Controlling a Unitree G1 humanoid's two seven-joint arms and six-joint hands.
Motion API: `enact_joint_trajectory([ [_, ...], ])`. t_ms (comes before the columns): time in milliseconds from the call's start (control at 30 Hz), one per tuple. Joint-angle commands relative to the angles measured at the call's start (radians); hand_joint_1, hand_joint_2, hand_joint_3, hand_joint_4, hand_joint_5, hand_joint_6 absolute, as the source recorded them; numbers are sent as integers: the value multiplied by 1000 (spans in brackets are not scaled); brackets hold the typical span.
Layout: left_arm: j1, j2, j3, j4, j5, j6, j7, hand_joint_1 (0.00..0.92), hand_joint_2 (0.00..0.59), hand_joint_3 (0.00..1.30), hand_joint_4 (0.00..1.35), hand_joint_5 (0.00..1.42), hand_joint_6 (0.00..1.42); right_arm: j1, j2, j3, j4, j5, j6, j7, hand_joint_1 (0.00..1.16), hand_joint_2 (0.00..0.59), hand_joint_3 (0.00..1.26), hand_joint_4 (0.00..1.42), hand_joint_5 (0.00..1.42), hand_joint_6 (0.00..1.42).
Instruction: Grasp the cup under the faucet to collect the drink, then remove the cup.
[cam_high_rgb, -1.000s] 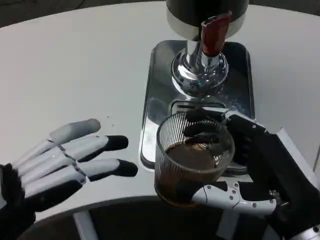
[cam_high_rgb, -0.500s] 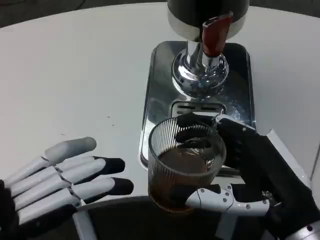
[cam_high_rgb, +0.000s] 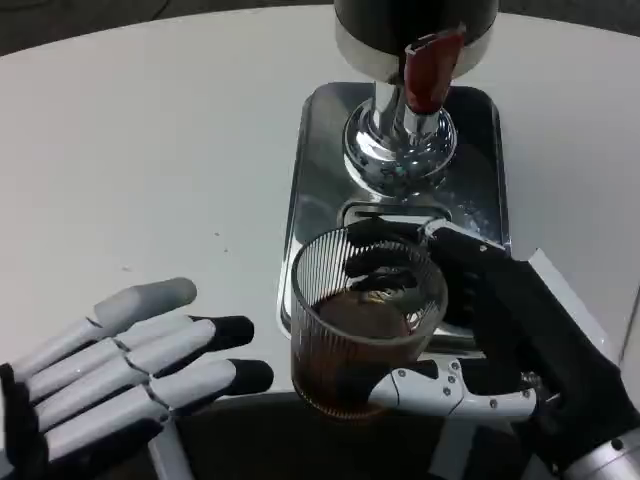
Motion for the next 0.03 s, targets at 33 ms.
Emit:
enact_joint_trajectory([
  [33,8,-5,3,-6,17,-15,17,60,103,171,48,119,26,-8,8,0,-35,29,-1,0,983,159,742,838,963,892],
])
